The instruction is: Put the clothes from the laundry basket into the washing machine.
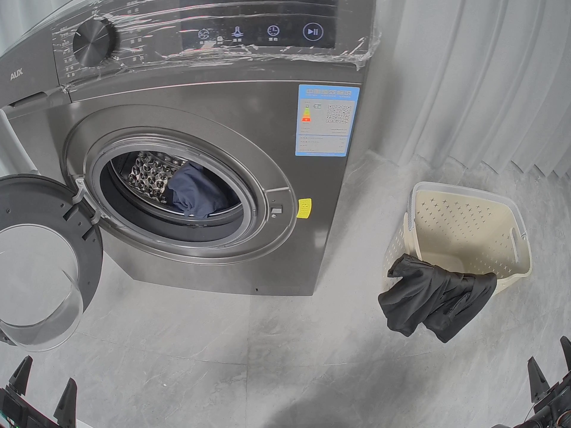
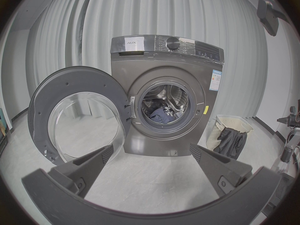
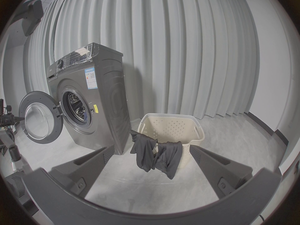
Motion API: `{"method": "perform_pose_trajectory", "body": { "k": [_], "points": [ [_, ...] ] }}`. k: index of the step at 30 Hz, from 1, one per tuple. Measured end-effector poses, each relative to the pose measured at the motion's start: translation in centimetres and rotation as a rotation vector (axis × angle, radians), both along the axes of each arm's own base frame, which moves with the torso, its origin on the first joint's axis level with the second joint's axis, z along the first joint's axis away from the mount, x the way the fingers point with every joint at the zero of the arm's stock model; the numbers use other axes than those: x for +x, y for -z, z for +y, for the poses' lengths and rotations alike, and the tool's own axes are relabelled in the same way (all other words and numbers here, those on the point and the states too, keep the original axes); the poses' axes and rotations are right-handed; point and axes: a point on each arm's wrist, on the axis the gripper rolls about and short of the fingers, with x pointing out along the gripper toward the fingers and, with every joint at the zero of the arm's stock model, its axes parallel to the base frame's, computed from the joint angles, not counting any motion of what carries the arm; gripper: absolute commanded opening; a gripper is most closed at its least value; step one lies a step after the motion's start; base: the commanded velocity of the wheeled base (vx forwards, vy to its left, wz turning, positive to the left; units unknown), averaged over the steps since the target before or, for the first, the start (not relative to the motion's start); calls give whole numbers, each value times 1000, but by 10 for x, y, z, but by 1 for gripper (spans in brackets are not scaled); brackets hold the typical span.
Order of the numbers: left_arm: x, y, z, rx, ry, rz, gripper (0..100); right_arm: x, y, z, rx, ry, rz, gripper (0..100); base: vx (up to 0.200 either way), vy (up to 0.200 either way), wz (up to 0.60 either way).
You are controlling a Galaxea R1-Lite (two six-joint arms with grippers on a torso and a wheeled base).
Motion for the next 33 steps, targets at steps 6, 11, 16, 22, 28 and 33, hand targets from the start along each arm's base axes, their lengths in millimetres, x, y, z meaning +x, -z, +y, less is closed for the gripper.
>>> {"method": "perform_pose_trajectory", "body": {
  "k": [6,11,16,22,28,33],
  "points": [
    [0,0,0,-1,-6,0,100,0,0,0,0,0,0,100,-200,0,0],
    [0,0,0,-2,-6,0,100,0,0,0,-1,0,0,100,-80,0,0],
    [0,0,0,-2,-6,0,100,0,0,0,-1,0,1,100,0,0,0],
    [0,0,0,-2,-6,0,100,0,0,0,-2,1,1,100,0,-167,0],
    [0,0,0,-2,-6,0,100,0,0,0,-2,1,1,100,0,-200,0],
    [0,0,0,-1,-6,0,100,0,0,0,-2,1,1,100,0,-200,0]
  ]
}}
